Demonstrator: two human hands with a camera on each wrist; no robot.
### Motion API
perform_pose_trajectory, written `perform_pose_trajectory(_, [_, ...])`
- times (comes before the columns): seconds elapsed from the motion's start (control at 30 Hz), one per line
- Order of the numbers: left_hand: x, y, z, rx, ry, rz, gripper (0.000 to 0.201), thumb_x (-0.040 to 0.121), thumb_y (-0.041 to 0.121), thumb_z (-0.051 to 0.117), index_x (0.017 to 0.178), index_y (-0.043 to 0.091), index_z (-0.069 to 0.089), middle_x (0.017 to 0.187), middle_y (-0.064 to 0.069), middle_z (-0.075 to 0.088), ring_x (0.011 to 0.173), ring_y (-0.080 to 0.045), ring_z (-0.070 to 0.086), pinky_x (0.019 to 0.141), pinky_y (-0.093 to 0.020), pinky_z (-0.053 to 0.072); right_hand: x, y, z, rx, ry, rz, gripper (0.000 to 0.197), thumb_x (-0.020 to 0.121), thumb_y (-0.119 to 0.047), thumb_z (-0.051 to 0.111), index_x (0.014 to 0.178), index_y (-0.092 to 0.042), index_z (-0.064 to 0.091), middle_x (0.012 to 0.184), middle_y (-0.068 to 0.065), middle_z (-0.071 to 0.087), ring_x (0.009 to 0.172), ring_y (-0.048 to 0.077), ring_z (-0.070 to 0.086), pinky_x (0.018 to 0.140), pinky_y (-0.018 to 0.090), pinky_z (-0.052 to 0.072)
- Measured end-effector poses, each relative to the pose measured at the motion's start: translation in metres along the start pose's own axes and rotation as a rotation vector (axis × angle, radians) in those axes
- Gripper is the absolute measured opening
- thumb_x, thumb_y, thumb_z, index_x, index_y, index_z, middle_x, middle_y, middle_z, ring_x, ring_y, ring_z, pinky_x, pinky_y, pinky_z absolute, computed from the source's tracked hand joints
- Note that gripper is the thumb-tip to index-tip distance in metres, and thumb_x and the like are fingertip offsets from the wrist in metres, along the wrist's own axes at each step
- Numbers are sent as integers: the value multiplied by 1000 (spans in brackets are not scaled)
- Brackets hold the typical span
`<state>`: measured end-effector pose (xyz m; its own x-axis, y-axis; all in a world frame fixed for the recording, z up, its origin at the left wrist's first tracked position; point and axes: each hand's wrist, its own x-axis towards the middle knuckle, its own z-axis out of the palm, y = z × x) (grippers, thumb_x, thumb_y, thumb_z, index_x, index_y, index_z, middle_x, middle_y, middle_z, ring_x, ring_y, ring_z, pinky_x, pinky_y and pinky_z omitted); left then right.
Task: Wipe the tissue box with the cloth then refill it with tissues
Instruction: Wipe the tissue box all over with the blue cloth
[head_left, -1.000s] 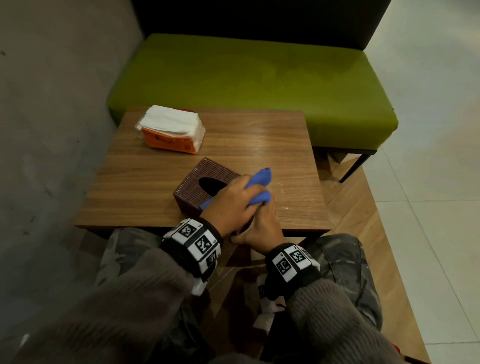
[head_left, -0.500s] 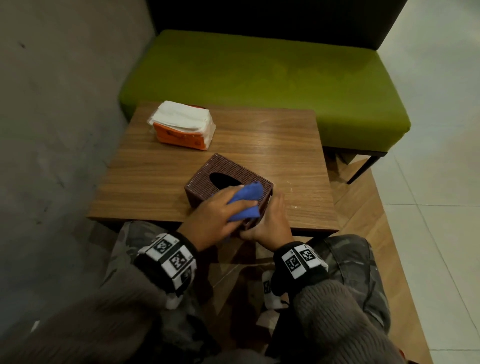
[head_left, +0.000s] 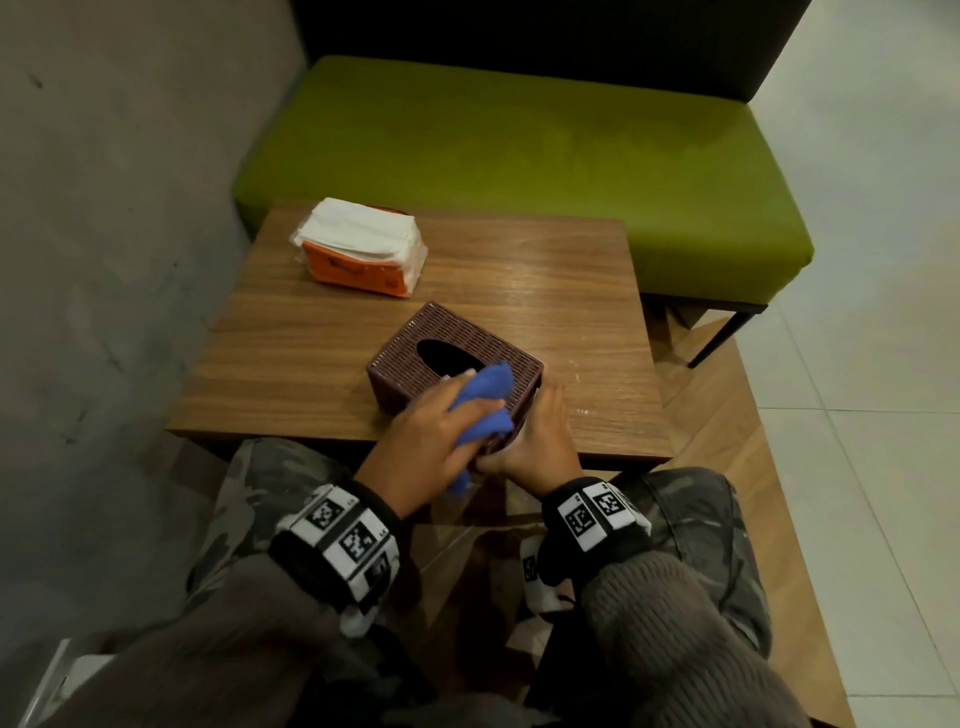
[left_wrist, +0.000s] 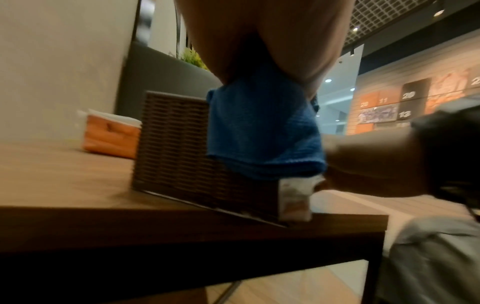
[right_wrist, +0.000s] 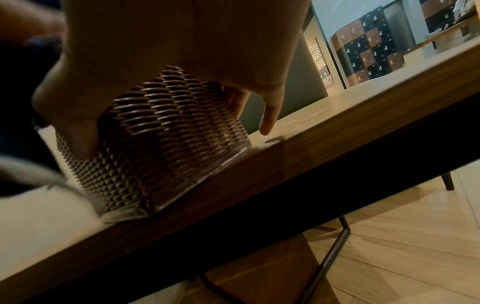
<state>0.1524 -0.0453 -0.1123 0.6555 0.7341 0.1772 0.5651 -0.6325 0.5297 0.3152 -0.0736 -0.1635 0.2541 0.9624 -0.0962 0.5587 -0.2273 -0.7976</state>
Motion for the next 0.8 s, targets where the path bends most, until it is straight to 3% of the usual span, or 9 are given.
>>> perform_pose_trajectory(0.13, [14,-46,-34,-39,130,-268,34,85,15,61,118,19,64,124,-16,56,107,-33,59,89,-32,43,3,-1,-4,53,30,-50,129,34,-51,84,141,-13,22,133,0,33,127,16,36,108,40,39])
perform_pose_trajectory(0.23, [26,-56,-46,-101,162,-309,26,85,14,63,110,20,69,115,-14,60,100,-31,60,81,-33,45,8,1,-12,100,-42,-64,128,40,-40,92,142,-19,18,137,0,31,130,14,34,110,38,38])
perform_pose_trajectory(0.33, [23,-45,-39,-126,211,-339,25,84,11,66,108,15,70,112,-14,60,99,-28,60,78,-26,40,12,-1,-28,171,-114,-44,110,57,-12,90,144,-16,23,139,-5,32,131,4,34,109,17,32])
perform_pose_trajectory(0.4, [15,-36,-30,-102,248,-354,28,85,11,66,113,13,68,113,-16,58,100,-29,59,79,-25,40,9,-7,-31,246,-73,-7,91,74,-1,76,149,-12,25,144,0,33,136,12,34,113,24,31])
perform_pose_trajectory(0.47, [4,-28,-23,-50,252,-374,33,85,11,66,118,12,65,116,-15,56,102,-28,57,81,-24,38,3,-17,-26,319,35,1,72,86,-4,65,148,-11,29,145,4,38,135,16,37,114,32,31])
perform_pose_trajectory(0.53, [-6,-19,-18,-12,238,-330,34,84,11,66,118,12,64,115,-14,55,103,-26,54,83,-25,37,0,-29,-16,375,147,86,62,93,-18,59,147,-10,31,145,7,39,135,18,37,115,34,29])
perform_pose_trajectory(0.63, [-22,-9,-14,4,113,-103,35,83,22,56,116,13,64,110,-9,55,104,-17,47,88,-21,36,10,-35,-10,280,283,188,59,94,-35,57,143,-10,37,144,12,37,133,26,37,111,36,31])
perform_pose_trajectory(0.7, [-27,-12,-17,-12,15,16,39,83,28,50,117,15,63,109,-6,55,102,-12,45,89,-14,32,19,-34,-12,208,286,156,52,93,-32,60,138,-11,43,137,15,41,125,28,44,101,30,36])
perform_pose_trajectory(0.8, [-17,-29,-26,-39,33,-20,39,83,30,50,119,19,62,109,-8,56,100,-14,49,82,-18,36,26,-34,-19,183,219,112,45,92,-27,61,133,-14,48,130,11,46,105,14,49,83,18,33])
